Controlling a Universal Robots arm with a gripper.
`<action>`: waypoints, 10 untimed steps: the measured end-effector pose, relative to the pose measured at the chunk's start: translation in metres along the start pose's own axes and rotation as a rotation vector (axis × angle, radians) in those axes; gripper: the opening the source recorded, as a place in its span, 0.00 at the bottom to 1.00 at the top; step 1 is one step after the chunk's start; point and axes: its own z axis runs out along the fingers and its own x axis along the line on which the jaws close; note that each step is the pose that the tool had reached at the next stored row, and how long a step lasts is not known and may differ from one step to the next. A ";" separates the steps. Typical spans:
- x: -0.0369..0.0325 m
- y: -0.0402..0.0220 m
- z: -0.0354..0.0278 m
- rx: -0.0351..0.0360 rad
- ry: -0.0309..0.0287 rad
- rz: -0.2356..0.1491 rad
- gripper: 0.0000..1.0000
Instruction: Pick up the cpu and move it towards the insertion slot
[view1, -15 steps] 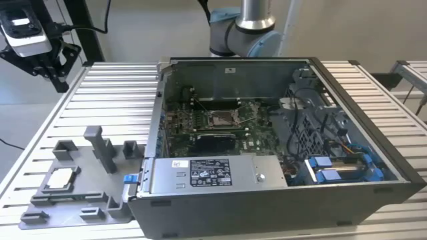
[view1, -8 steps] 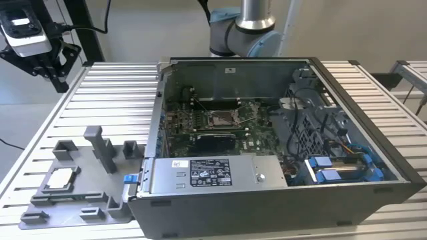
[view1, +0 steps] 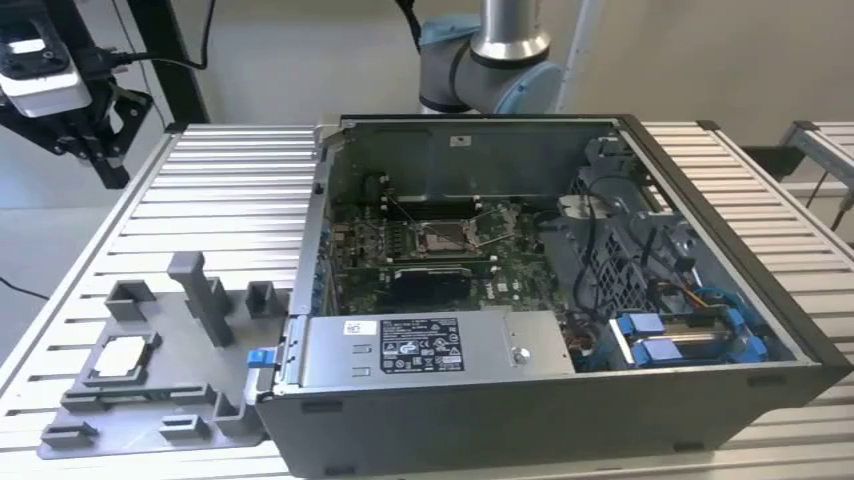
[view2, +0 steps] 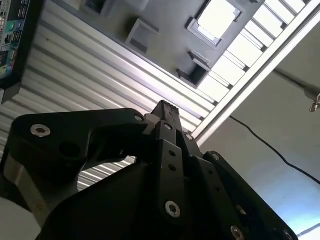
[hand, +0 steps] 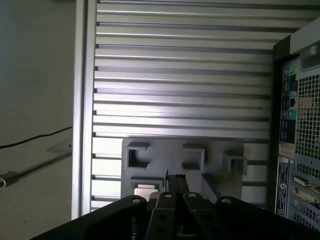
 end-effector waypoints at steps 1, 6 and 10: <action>0.0016 -0.0025 0.0000 0.0000 0.0000 0.000 0.00; 0.0095 -0.0152 0.0002 0.0000 0.0001 0.000 0.00; 0.0161 -0.0267 0.0005 0.0000 0.0000 0.000 0.00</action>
